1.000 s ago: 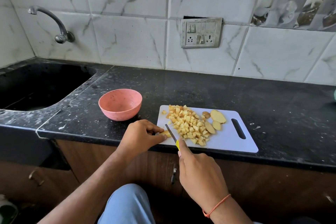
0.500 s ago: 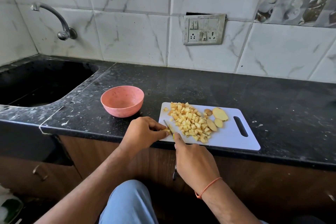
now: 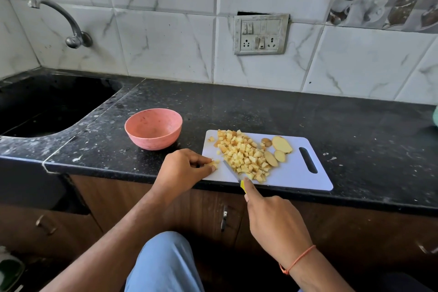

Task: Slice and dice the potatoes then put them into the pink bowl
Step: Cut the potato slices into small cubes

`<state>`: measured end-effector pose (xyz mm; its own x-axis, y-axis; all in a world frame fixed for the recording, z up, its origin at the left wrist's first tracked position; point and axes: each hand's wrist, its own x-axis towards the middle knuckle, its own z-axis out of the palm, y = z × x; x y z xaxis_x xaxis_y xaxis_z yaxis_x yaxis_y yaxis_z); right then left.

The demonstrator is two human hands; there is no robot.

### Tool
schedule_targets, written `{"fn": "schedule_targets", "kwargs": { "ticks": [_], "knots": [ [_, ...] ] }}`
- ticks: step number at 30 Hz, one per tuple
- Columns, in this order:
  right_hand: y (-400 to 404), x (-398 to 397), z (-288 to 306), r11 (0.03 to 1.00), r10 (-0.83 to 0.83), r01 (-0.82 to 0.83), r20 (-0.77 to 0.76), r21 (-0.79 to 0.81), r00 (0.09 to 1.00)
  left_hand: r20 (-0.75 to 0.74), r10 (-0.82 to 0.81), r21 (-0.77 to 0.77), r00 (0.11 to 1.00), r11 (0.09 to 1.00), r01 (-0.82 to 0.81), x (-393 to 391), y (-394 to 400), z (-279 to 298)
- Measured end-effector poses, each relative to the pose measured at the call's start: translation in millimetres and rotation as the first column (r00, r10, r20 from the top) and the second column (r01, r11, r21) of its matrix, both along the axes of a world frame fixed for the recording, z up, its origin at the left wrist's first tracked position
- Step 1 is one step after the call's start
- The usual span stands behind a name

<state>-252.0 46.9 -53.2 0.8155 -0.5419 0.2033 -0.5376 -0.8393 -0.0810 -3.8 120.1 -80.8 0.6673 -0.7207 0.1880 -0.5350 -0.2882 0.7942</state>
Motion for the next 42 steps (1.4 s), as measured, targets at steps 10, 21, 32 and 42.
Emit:
{"fn": "schedule_targets", "kwargs": {
  "ticks": [10, 21, 32, 42],
  "knots": [
    [15, 18, 2, 0.995, 0.006, -0.021, 0.154, 0.096, 0.988, 0.016, -0.054, -0.018, 0.998, 0.998, 0.054, 5, 9, 0],
    [20, 27, 3, 0.995, 0.023, -0.034, 0.114, 0.094, 0.993, 0.038, -0.071, 0.014, 0.997, 0.997, 0.070, 9, 8, 3],
    [21, 46, -2, 1.000, 0.001, -0.001, -0.038, 0.000, 0.999, -0.010, -0.071, -0.003, 0.997, 0.997, 0.071, 9, 5, 5],
    [18, 37, 0, 0.998, 0.056, -0.055, -0.068, 0.023, 0.996, 0.004, -0.051, -0.010, 0.999, 0.999, 0.051, 5, 4, 4]
  ]
}}
